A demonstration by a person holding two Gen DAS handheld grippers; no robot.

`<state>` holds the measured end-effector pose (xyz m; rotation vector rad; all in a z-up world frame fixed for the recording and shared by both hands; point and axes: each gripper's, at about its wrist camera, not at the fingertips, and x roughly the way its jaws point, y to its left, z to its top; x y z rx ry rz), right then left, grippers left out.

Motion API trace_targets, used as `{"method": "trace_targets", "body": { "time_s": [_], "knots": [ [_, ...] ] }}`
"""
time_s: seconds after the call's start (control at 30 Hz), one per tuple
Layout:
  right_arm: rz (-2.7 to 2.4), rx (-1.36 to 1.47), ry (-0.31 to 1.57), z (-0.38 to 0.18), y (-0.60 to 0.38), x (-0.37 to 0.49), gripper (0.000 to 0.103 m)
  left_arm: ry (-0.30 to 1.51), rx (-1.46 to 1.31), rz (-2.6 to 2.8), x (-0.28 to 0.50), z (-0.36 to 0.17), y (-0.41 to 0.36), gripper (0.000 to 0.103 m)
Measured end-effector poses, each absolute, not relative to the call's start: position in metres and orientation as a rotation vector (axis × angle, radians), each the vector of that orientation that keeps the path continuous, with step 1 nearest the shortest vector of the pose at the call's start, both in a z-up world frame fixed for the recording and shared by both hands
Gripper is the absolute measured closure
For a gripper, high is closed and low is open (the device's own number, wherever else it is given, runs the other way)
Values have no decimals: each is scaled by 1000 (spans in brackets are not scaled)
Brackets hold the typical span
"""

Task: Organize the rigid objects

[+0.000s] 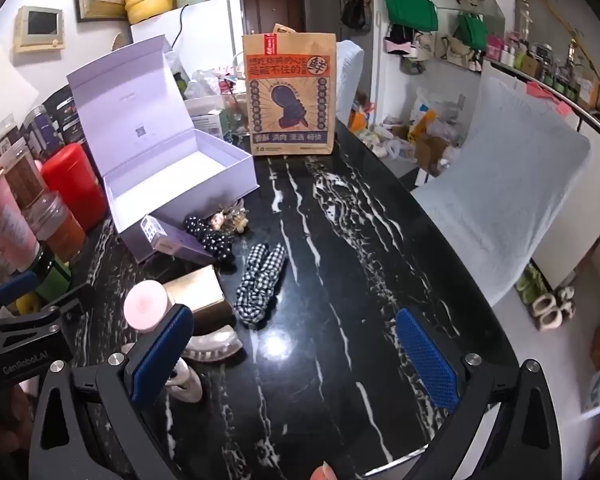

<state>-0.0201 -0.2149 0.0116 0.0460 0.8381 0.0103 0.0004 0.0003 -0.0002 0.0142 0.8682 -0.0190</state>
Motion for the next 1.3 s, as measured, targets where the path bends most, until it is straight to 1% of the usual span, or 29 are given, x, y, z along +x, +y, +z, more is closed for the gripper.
{"method": "trace_targets", "body": {
  "time_s": [0.47, 1.3],
  "knots": [
    [-2, 57, 848, 11, -220, -14, 0, 869, 18, -26, 0, -6, -5, 0],
    [-14, 66, 858, 6, -224, -14, 0, 866, 30, -49, 2, -2, -8, 0]
  ]
}}
